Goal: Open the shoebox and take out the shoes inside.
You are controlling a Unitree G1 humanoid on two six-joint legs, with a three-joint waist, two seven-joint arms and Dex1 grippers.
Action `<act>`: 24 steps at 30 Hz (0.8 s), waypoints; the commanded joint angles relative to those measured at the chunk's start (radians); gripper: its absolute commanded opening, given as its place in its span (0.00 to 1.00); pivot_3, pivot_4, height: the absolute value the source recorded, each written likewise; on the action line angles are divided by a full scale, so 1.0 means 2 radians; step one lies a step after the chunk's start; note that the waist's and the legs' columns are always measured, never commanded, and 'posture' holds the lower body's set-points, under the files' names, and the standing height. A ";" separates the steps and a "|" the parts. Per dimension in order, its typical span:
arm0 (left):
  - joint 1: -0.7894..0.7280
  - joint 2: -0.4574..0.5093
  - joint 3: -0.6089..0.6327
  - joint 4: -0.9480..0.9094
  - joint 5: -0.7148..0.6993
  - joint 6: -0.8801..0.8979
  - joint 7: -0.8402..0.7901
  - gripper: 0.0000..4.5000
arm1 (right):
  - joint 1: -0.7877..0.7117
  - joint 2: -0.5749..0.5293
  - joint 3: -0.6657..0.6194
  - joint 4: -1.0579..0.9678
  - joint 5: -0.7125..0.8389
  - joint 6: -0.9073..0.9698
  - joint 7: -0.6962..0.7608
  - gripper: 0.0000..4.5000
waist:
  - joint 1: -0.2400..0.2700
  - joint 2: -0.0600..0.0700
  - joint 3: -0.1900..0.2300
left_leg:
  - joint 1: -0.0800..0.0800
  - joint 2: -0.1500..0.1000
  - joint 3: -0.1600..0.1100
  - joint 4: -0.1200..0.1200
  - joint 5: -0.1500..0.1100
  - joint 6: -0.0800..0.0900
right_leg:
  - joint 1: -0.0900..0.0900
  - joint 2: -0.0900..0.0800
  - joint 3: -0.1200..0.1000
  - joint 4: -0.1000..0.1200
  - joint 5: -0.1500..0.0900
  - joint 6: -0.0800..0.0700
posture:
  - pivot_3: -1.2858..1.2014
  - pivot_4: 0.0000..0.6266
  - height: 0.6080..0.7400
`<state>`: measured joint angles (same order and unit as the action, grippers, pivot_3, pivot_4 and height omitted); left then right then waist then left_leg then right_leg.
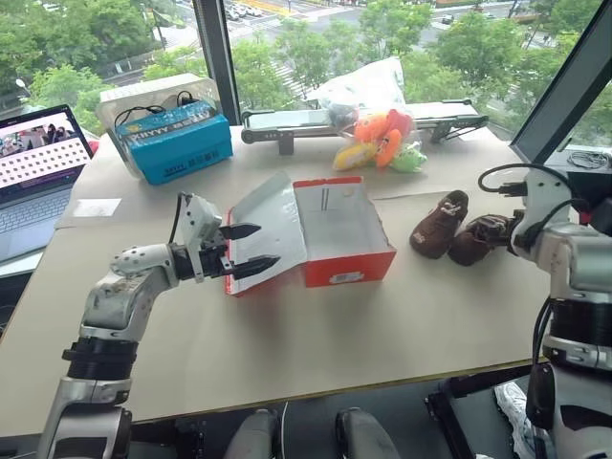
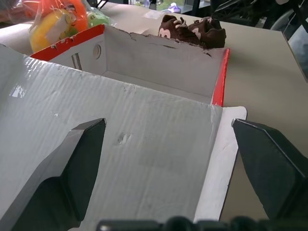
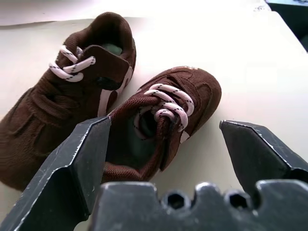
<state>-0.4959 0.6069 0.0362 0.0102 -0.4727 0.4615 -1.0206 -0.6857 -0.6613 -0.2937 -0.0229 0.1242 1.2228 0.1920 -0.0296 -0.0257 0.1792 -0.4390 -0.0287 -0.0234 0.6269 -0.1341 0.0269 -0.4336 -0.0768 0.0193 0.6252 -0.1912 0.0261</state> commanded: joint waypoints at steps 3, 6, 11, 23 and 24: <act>-0.011 0.002 0.005 -0.006 0.002 -0.007 0.002 1.00 | 0.020 0.012 -0.025 -0.121 0.031 -0.040 0.023 0.97 | 0.001 0.000 0.000 | 0.000 0.000 0.000 0.000 0.000 0.000 | 0.000 0.000 0.000 0.000 0.000 0.000 | 0.52 0.24 1.00; -0.012 -0.012 0.015 -0.001 0.007 -0.008 0.037 1.00 | 0.059 0.030 -0.011 -0.184 0.049 -0.118 0.053 0.97 | 0.003 0.000 0.000 | 0.000 0.000 0.000 0.000 0.000 0.000 | 0.000 0.000 0.000 0.000 -0.002 0.004 | 0.52 0.24 1.00; 0.009 -0.034 0.036 -0.016 0.022 -0.011 0.113 1.00 | 0.139 0.068 -0.033 -0.267 0.079 -0.144 0.065 0.97 | 0.008 0.000 0.000 | 0.000 0.001 -0.001 0.000 0.000 0.000 | 0.000 0.000 0.000 0.000 -0.002 0.004 | 0.52 0.24 1.00; 0.067 -0.080 0.144 0.054 0.092 -0.117 0.322 1.00 | 0.279 0.063 -0.031 -0.247 0.010 -0.249 0.029 0.97 | 0.011 0.000 0.000 | 0.002 0.002 -0.002 0.001 -0.001 -0.001 | 0.002 0.000 0.000 0.000 -0.002 0.004 | 0.52 0.24 1.00; 0.071 -0.084 0.148 0.060 0.091 -0.121 0.328 1.00 | 0.281 0.065 -0.031 -0.243 0.007 -0.256 0.025 0.97 | 0.012 0.000 0.000 | 0.004 0.002 -0.002 0.000 -0.001 -0.001 | 0.003 0.000 0.000 0.000 -0.002 0.003 | 0.52 0.24 1.00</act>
<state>-0.3640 0.4489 0.2982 0.1193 -0.2980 0.2631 -0.4042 -0.1260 -0.5311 -0.3323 -0.5027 0.1629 0.7678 0.2682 -0.0064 -0.0261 0.1788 -0.4310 -0.0247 -0.0276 0.6276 -0.1378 0.0216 -0.4266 -0.0773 0.0200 0.6242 -0.1980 0.0289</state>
